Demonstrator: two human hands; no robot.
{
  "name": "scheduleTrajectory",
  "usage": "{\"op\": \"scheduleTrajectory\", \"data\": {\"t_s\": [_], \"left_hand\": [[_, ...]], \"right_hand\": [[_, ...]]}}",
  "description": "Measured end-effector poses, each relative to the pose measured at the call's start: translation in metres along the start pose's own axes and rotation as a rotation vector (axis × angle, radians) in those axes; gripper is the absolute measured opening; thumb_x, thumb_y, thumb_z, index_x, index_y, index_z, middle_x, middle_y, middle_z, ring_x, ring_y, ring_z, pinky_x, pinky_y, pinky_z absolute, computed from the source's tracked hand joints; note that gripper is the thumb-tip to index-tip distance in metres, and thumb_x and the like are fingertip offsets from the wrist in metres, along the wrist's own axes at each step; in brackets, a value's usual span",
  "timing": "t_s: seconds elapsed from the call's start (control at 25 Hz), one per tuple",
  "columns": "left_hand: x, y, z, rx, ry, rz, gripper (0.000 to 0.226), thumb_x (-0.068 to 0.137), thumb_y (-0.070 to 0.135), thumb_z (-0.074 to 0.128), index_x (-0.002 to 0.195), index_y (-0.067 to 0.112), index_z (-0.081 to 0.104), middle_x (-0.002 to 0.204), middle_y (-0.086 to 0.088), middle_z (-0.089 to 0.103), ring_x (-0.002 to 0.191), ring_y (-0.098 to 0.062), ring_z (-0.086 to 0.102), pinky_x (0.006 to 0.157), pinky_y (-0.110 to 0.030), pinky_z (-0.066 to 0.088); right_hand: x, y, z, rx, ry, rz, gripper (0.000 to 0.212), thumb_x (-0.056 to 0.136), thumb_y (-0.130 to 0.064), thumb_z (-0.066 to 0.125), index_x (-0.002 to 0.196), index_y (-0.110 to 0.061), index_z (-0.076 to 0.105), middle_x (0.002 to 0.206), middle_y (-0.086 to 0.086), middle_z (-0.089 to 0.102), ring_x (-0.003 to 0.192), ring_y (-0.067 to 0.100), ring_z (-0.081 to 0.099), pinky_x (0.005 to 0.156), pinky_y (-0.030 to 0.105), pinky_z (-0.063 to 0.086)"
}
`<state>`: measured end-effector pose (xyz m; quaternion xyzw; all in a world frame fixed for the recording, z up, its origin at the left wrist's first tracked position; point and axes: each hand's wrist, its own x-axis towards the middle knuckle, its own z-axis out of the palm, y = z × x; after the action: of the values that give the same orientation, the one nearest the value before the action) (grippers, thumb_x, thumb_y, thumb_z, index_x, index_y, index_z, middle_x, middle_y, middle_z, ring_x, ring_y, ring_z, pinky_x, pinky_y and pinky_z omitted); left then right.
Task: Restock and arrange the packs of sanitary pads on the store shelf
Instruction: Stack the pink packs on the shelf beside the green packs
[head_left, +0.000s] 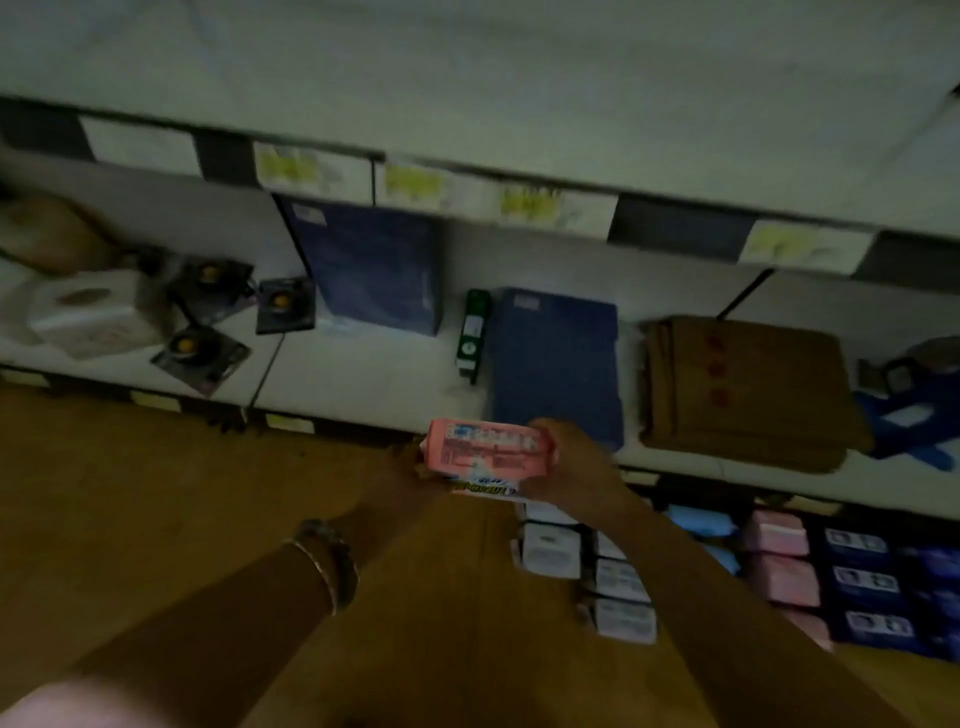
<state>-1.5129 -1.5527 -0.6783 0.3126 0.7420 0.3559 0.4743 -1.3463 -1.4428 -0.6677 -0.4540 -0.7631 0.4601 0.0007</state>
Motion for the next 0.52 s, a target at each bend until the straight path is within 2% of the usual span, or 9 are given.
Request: {"op": "scheduleTrajectory", "data": {"t_s": [0.08, 0.12, 0.24, 0.32, 0.4, 0.44, 0.52], "left_hand": [[0.027, -0.045, 0.020, -0.065, -0.030, -0.065, 0.036, 0.081, -0.007, 0.062, 0.113, 0.006, 0.058, 0.104, -0.007, 0.061, 0.096, -0.020, 0.059, 0.085, -0.031, 0.051], [0.039, -0.062, 0.028, -0.098, -0.016, -0.091, 0.040, 0.082, -0.010, 0.060, 0.116, 0.009, 0.055, 0.102, -0.007, 0.058, 0.093, -0.021, 0.057, 0.078, -0.026, 0.050], [0.081, -0.118, 0.054, -0.096, -0.005, -0.122, 0.036, 0.082, -0.011, 0.058, 0.105, 0.016, 0.050, 0.093, -0.002, 0.053, 0.077, -0.011, 0.053, 0.060, -0.013, 0.049], [0.112, -0.154, 0.067, -0.026, -0.047, -0.175, 0.033, 0.084, -0.005, 0.058, 0.111, 0.010, 0.050, 0.100, -0.003, 0.053, 0.081, -0.011, 0.052, 0.063, -0.016, 0.046], [0.139, -0.189, 0.073, 0.055, -0.091, -0.227, 0.039, 0.086, -0.003, 0.056, 0.123, 0.005, 0.046, 0.111, -0.010, 0.054, 0.088, -0.016, 0.051, 0.066, -0.020, 0.044], [0.150, -0.202, 0.075, 0.092, -0.111, -0.239, 0.042, 0.086, -0.004, 0.054, 0.127, 0.004, 0.045, 0.112, -0.011, 0.054, 0.086, -0.016, 0.051, 0.065, -0.022, 0.043], [0.170, -0.223, 0.079, 0.139, -0.165, -0.260, 0.046, 0.086, -0.005, 0.052, 0.131, 0.005, 0.044, 0.105, -0.008, 0.054, 0.081, -0.016, 0.050, 0.064, -0.023, 0.042]], "right_hand": [[0.027, 0.049, 0.041, 0.012, 0.011, -0.007, 0.052, 0.073, 0.001, 0.075, 0.120, 0.000, 0.052, 0.112, 0.012, 0.056, 0.104, 0.021, 0.054, 0.078, 0.016, 0.038], [0.039, 0.070, 0.059, 0.022, 0.029, -0.016, 0.053, 0.074, -0.001, 0.075, 0.121, 0.001, 0.052, 0.114, 0.014, 0.055, 0.107, 0.022, 0.054, 0.084, 0.019, 0.039], [0.081, 0.130, 0.108, -0.023, 0.005, -0.020, 0.050, 0.076, -0.015, 0.076, 0.117, 0.002, 0.053, 0.115, 0.017, 0.054, 0.108, 0.027, 0.052, 0.088, 0.027, 0.041], [0.110, 0.168, 0.136, -0.074, -0.035, -0.011, 0.047, 0.076, -0.025, 0.074, 0.110, 0.002, 0.056, 0.110, 0.018, 0.057, 0.104, 0.029, 0.055, 0.081, 0.027, 0.044], [0.132, 0.196, 0.157, -0.131, -0.047, -0.016, 0.040, 0.080, -0.023, 0.072, 0.108, 0.002, 0.056, 0.108, 0.019, 0.057, 0.105, 0.031, 0.054, 0.076, 0.023, 0.038], [0.139, 0.206, 0.165, -0.166, -0.048, -0.028, 0.040, 0.083, -0.021, 0.070, 0.111, 0.002, 0.055, 0.111, 0.019, 0.055, 0.107, 0.031, 0.052, 0.076, 0.023, 0.037], [0.149, 0.219, 0.179, -0.246, -0.061, -0.060, 0.047, 0.087, -0.021, 0.064, 0.125, 0.002, 0.047, 0.123, 0.019, 0.049, 0.117, 0.030, 0.046, 0.087, 0.026, 0.035]]}}
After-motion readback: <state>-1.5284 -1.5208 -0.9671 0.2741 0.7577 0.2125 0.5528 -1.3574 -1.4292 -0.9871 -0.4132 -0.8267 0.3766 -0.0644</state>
